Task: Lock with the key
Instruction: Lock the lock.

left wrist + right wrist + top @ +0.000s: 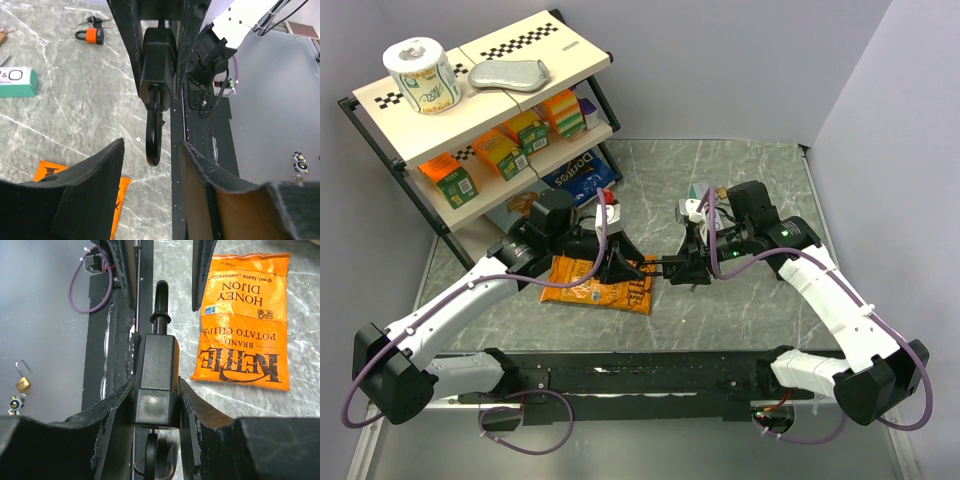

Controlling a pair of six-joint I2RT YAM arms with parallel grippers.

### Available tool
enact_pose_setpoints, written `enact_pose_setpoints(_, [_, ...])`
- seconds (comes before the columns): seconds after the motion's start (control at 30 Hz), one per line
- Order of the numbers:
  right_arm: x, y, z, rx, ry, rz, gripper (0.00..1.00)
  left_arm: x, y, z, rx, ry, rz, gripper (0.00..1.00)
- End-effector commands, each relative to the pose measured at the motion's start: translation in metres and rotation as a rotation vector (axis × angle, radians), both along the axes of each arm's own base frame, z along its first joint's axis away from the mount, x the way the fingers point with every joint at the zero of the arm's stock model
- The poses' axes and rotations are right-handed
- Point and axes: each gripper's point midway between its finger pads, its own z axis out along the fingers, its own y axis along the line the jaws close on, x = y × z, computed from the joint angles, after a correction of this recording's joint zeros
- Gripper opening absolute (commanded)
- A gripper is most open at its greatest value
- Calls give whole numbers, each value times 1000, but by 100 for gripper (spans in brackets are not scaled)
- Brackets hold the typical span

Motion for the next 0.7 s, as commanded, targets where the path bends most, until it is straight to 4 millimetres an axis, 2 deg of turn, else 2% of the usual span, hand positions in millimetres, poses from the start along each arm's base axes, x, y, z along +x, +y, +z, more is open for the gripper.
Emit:
enact_pose_setpoints(0.0, [-2, 9, 45, 126, -107, 55, 0, 0, -2, -2, -6, -19, -18, 51])
enact_pose_setpoints(0.17, [-2, 9, 47, 135, -108, 52, 0, -2, -2, -9, 3, -7, -36, 46])
enact_pose_setpoints(0.37, [-1, 10, 48, 140, -109, 49, 0, -4, -3, -8, -4, -11, -50, 33])
enact_pose_setpoints(0.47, [-1, 10, 48, 140, -109, 50, 0, -5, -5, -5, -13, -13, -61, 24])
enact_pose_setpoints(0.6, [2, 12, 48, 145, -117, 42, 0, -11, -8, 2, -34, -10, -90, 1])
enact_pose_setpoints(0.67, [5, 14, 51, 159, -132, 39, 0, -12, -10, 5, -47, -14, -102, 1])
